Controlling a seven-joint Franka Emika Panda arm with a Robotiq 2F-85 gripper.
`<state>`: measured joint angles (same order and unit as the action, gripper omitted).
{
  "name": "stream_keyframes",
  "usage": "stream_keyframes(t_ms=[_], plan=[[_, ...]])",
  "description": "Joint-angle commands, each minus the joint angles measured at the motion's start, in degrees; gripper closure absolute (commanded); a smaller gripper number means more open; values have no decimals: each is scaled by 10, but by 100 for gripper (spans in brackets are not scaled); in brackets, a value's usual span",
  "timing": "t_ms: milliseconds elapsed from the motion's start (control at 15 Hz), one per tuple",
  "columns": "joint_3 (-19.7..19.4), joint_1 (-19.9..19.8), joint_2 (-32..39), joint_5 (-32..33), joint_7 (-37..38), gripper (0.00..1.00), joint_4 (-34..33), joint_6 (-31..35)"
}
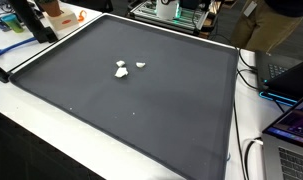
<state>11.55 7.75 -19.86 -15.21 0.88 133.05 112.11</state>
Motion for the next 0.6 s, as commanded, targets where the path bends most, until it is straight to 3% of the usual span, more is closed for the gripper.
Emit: stream_keyframes(t_ms=[0, 200, 533], plan=[[-13, 12, -1, -5, 1, 0, -1, 0], [-26, 20, -5, -37, -22, 0, 2, -11], [-28, 16, 9, -61, 3, 0, -15, -42]])
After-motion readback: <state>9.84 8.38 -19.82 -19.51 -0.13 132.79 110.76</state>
